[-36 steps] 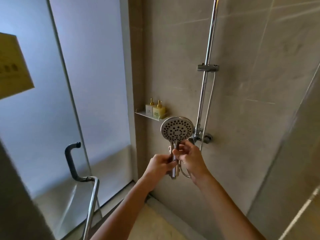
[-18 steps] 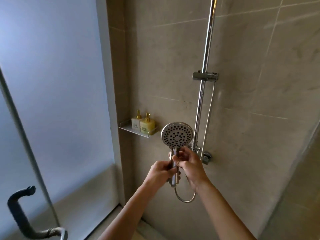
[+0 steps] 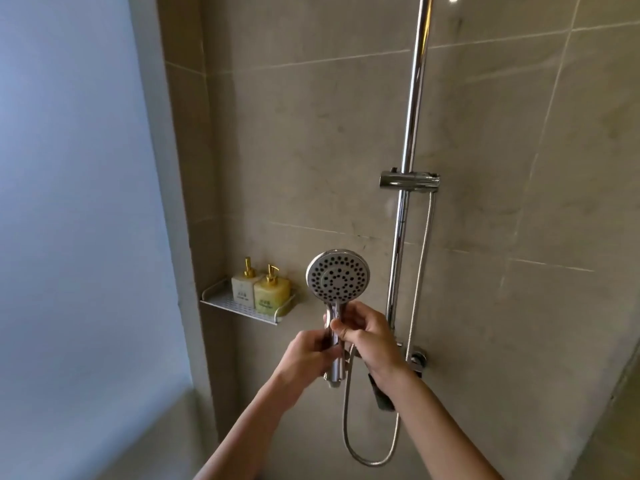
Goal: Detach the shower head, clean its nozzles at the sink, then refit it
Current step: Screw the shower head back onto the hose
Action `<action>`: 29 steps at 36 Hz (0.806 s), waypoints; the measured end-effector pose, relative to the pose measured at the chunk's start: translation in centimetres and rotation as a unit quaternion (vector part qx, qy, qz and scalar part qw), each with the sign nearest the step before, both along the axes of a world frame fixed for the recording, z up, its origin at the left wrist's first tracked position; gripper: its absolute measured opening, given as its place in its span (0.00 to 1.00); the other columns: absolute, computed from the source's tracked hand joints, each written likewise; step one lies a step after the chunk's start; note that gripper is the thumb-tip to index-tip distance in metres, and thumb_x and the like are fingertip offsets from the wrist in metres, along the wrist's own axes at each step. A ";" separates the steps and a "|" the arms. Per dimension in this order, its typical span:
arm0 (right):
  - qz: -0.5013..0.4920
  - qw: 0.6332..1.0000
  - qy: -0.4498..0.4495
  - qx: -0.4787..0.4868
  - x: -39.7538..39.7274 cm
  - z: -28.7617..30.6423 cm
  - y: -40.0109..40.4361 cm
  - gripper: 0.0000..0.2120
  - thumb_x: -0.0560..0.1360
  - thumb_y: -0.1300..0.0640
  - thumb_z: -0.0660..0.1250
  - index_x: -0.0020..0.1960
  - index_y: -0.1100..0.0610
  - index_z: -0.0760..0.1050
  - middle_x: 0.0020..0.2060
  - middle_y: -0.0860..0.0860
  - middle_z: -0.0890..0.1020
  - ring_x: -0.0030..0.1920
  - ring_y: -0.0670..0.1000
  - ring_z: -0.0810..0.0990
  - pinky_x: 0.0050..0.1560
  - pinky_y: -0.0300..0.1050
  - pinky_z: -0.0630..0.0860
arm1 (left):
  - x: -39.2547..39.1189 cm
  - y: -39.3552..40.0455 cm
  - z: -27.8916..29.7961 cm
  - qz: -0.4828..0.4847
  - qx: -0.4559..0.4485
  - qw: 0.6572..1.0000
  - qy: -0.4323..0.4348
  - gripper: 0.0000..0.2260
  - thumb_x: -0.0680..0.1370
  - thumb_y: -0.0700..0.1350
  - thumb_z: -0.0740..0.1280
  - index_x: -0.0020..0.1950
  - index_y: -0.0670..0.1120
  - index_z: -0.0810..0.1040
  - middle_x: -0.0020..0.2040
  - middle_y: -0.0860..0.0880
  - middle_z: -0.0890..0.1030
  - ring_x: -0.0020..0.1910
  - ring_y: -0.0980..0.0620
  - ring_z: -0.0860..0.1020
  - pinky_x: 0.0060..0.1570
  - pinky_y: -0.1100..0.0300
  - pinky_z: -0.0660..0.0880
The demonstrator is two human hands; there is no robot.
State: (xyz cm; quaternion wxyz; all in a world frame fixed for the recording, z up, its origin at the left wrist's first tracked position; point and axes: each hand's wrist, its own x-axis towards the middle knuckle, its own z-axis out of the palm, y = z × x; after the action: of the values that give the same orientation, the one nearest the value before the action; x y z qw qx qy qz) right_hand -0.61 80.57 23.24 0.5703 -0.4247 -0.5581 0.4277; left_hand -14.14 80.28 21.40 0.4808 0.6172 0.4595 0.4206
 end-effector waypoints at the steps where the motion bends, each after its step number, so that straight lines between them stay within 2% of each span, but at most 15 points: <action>1: -0.001 1.000 -0.001 -0.001 0.1 0.2 0.3 0.07 0.74 0.70 0.71 0.51 0.63 0.81 0.46 0.57 0.87 0.49 0.52 0.85 0.56 0.48 0.81 | 0.0 0.4 0.1 -0.002 0.002 1.000 0.004 0.10 0.73 0.41 0.69 0.48 0.34 0.79 0.41 0.37 0.78 0.43 0.41 0.78 0.53 0.29 0.73; 6: -0.002 1.000 -0.006 -0.004 0.5 0.9 1.9 0.06 0.75 0.67 0.72 0.51 0.64 0.81 0.47 0.58 0.86 0.50 0.55 0.85 0.55 0.47 0.80 | 0.0 2.0 0.6 -0.011 0.010 1.000 -0.002 0.09 0.76 0.40 0.68 0.48 0.33 0.78 0.42 0.38 0.77 0.43 0.41 0.77 0.54 0.29 0.73; 11: 0.013 1.000 -0.023 -0.006 1.1 1.5 3.6 0.05 0.75 0.64 0.73 0.51 0.61 0.81 0.47 0.56 0.87 0.53 0.57 0.85 0.63 0.55 0.79 | 0.4 3.4 0.9 -0.009 0.015 1.000 -0.014 0.08 0.78 0.39 0.68 0.48 0.33 0.77 0.41 0.38 0.77 0.43 0.40 0.77 0.54 0.27 0.72; 14: 0.022 0.999 -0.034 0.000 1.6 2.0 4.5 0.06 0.74 0.64 0.73 0.51 0.63 0.81 0.48 0.57 0.87 0.54 0.58 0.84 0.64 0.57 0.77 | 0.5 4.1 1.3 -0.001 0.023 1.000 -0.011 0.07 0.78 0.38 0.67 0.48 0.33 0.78 0.41 0.38 0.78 0.45 0.32 0.80 0.54 0.27 0.73; 16: 0.032 0.999 -0.041 0.005 2.0 2.5 5.0 0.07 0.75 0.65 0.72 0.52 0.63 0.81 0.49 0.57 0.87 0.54 0.58 0.85 0.64 0.56 0.78 | 0.6 4.6 1.6 0.001 0.029 0.999 -0.015 0.05 0.79 0.37 0.67 0.47 0.36 0.80 0.41 0.41 0.81 0.49 0.26 0.80 0.54 0.28 0.74; 18: 0.040 0.998 -0.043 0.009 2.3 3.1 5.5 0.08 0.75 0.66 0.72 0.54 0.62 0.81 0.49 0.56 0.87 0.54 0.56 0.85 0.63 0.52 0.79 | 0.8 5.0 1.9 -0.002 0.030 0.999 -0.025 0.04 0.79 0.36 0.67 0.46 0.38 0.81 0.38 0.46 0.83 0.48 0.29 0.81 0.54 0.29 0.75; 20: 0.043 0.998 -0.048 0.012 2.7 3.8 6.1 0.09 0.75 0.67 0.71 0.55 0.62 0.81 0.49 0.54 0.87 0.54 0.55 0.85 0.62 0.51 0.80 | 1.1 5.6 2.2 -0.006 0.024 0.999 -0.036 0.04 0.79 0.35 0.66 0.47 0.37 0.80 0.37 0.48 0.83 0.44 0.36 0.83 0.54 0.30 0.75; 24: 0.064 0.995 -0.073 0.014 4.3 5.2 7.5 0.10 0.76 0.68 0.70 0.58 0.64 0.79 0.53 0.58 0.86 0.55 0.56 0.84 0.62 0.55 0.80 | 1.6 7.1 2.9 -0.005 0.015 0.999 -0.050 0.05 0.79 0.34 0.66 0.50 0.34 0.80 0.42 0.41 0.84 0.44 0.40 0.84 0.52 0.33 0.79; 29: 0.072 0.988 -0.132 0.021 7.7 8.0 9.4 0.12 0.76 0.63 0.72 0.59 0.61 0.78 0.55 0.57 0.84 0.58 0.56 0.83 0.61 0.55 0.80 | 2.3 9.2 3.2 -0.006 0.018 0.998 -0.059 0.05 0.79 0.34 0.65 0.50 0.34 0.80 0.42 0.40 0.84 0.44 0.39 0.85 0.49 0.37 0.81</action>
State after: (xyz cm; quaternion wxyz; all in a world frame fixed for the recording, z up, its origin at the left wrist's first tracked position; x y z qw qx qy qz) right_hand 7.12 89.94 31.21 0.4677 -0.4245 -0.6664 0.3961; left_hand -11.86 89.44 24.57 0.4985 0.6027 0.4187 0.4614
